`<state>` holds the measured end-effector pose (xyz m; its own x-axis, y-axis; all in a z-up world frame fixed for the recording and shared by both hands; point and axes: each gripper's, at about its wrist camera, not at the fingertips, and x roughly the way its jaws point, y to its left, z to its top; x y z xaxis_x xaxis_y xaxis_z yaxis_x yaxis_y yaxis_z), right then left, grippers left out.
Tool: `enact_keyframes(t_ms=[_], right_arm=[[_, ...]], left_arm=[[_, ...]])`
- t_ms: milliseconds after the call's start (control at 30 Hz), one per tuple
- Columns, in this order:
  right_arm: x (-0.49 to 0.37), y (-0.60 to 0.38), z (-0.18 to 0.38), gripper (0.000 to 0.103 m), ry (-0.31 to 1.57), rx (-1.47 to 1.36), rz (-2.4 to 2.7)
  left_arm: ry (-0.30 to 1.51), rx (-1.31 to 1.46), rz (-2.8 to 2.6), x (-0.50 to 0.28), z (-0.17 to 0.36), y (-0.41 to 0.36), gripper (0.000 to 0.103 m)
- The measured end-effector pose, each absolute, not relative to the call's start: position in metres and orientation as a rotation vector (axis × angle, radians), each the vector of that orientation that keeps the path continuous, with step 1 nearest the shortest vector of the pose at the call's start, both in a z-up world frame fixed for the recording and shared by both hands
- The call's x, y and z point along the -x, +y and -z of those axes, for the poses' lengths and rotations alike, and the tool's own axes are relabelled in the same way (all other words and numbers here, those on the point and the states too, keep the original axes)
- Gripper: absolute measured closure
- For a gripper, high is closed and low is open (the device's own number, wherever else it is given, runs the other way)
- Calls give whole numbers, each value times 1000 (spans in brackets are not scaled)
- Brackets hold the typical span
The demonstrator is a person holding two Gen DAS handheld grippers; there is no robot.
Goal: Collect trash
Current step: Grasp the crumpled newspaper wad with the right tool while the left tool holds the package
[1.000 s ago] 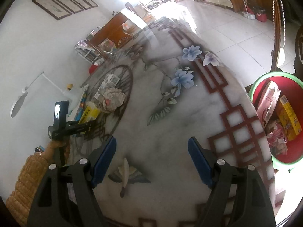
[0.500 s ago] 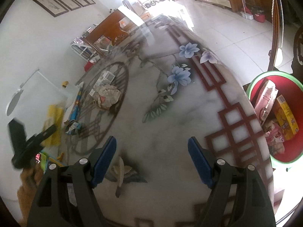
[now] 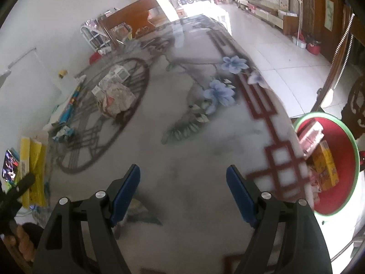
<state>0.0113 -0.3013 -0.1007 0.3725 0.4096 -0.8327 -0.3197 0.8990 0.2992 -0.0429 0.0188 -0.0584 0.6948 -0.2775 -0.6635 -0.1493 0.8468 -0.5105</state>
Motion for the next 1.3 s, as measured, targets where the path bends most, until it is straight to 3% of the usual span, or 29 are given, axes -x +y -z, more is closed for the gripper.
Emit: enact_keyframes(t_ms=[333, 667, 733, 800, 900, 1300], right_arm=[[-72, -177, 89, 25, 1068, -70, -571], [-127, -88, 130, 23, 1216, -177, -514], [-133, -82, 136, 29, 1231, -159, -510], [-135, -79, 138, 56, 1238, -137, -507], [-134, -85, 136, 68, 1236, -132, -520], [-53, -171, 86, 70, 1104, -59, -634]], left_arm=[[808, 622, 91, 42, 67, 26, 69], [800, 671, 89, 41, 71, 34, 68], [805, 680, 86, 40, 72, 35, 68], [812, 691, 87, 40, 74, 36, 68], [811, 698, 89, 40, 74, 37, 68], [809, 697, 84, 42, 73, 37, 68]])
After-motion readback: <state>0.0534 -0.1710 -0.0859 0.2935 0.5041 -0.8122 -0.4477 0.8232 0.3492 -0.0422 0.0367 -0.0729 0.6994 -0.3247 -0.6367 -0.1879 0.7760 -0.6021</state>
